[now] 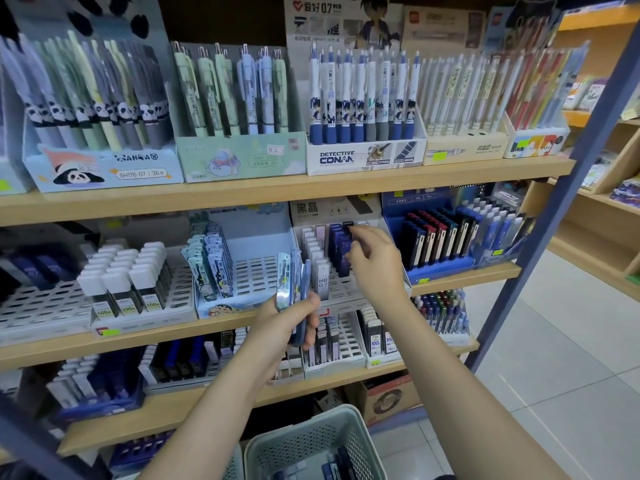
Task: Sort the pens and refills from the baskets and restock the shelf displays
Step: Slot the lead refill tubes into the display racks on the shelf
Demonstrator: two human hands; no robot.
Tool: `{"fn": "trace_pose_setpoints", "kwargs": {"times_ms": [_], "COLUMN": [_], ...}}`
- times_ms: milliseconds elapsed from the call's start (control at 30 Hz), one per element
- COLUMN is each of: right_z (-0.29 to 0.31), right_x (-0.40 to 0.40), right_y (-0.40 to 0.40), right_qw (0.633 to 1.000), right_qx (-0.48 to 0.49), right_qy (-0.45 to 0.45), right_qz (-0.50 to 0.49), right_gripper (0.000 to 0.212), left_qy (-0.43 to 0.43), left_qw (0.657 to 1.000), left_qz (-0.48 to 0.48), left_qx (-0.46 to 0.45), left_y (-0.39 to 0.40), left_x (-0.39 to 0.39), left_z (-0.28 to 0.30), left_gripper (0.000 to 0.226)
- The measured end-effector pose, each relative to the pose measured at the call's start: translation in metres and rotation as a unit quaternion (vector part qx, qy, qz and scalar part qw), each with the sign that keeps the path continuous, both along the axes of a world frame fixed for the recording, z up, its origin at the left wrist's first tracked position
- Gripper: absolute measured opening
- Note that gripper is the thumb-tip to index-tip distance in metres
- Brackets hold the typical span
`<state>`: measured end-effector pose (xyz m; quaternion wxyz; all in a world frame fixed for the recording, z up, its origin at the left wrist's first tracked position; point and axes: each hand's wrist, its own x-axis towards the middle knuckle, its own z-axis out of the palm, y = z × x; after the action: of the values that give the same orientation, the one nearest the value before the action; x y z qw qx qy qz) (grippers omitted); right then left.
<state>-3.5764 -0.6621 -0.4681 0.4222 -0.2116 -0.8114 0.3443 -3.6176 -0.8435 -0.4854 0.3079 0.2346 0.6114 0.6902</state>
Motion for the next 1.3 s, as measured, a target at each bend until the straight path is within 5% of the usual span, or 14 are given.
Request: {"fn": "trace_pose_setpoints", "kwargs": {"times_ms": [133,233,300,433,667,933,1300], "right_z": [0.013,0.024,0.025,0.023,0.028,0.034,0.033], "right_x": [0.028,0.046,0.055,0.065,0.068,0.047,-0.016], "right_y": [-0.021,-0.037,-0.041,-0.037,-0.040,-0.079,-0.131], "right_qw": [0.996,0.965,0.949,0.948,0.906,0.907,0.928], "right_qx": [-0.082,-0.196,-0.209,-0.212,-0.353,-0.320,-0.296], "right_qy": [0.023,-0.046,-0.092,-0.103,-0.034,-0.097,-0.070], "right_qz": [0.037,0.165,0.218,0.216,0.231,0.254,0.216], "right_gripper": [0.026,0.013,0.022,0.034,0.021,0.024,0.017], "left_qy": [-0.014,0.008,0.007,-0.005,-0.019,0.075,0.049], "left_qw": [1.000,1.000,0.999,0.998,0.999,0.988,0.985], "left_qz": [-0.005,-0.029,-0.045,-0.069,-0.027,0.131,0.164], "left_qx": [0.013,0.007,0.012,0.012,0.004,-0.022,0.000], "left_y": [0.002,0.006,0.009,0.009,-0.006,-0.035,-0.088], "left_x": [0.002,0.007,0.012,0.024,0.022,0.001,-0.034], "left_z": [0.000,0.002,0.004,0.007,0.002,-0.004,-0.004], "left_gripper": [0.020,0.011,0.009,0.012,0.010,0.021,0.016]}}
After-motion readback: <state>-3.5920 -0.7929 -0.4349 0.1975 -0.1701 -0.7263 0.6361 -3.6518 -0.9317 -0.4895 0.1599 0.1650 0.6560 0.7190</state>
